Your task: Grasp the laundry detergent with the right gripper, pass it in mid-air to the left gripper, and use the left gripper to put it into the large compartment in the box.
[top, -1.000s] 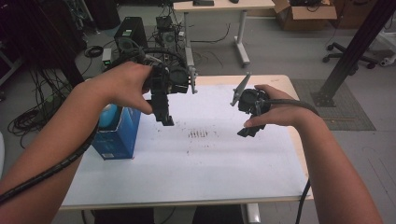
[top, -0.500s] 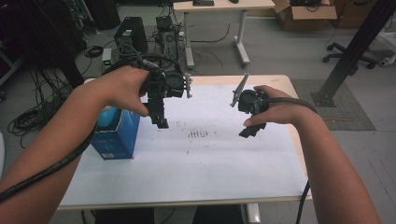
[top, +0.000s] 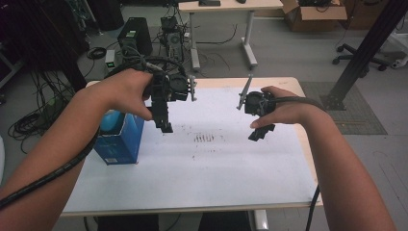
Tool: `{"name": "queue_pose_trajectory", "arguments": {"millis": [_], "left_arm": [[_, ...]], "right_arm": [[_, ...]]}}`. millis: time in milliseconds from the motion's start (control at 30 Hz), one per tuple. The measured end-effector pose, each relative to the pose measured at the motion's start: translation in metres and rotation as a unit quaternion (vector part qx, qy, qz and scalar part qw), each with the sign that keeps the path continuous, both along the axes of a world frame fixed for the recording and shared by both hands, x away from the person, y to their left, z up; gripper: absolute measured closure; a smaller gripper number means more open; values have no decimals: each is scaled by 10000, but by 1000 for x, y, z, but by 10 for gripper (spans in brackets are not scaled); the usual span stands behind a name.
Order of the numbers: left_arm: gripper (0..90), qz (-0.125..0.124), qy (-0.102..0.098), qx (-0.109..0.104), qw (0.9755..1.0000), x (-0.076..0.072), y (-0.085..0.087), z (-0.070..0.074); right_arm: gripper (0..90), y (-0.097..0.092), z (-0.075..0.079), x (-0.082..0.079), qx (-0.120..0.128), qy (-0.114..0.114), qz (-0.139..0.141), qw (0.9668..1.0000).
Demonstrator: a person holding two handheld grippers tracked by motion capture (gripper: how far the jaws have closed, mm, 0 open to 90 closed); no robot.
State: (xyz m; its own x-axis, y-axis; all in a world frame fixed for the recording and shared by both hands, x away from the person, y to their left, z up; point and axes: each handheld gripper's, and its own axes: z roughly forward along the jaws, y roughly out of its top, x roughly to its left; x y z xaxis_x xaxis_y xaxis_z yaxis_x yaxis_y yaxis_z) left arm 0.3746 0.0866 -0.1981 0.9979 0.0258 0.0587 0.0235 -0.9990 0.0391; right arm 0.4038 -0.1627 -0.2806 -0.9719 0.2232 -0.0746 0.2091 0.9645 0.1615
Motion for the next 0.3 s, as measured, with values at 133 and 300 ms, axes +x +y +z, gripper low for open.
{"name": "queue_pose_trajectory", "arguments": {"millis": [133,300], "left_arm": [[2,-5,43,29,10000,0,1,-1],[2,1,66,79,9999,-1,2,-2]], "right_arm": [[37,2,1,1,-22,18,4,10000],[37,2,3,1,143,-32,-45,9999]]}}
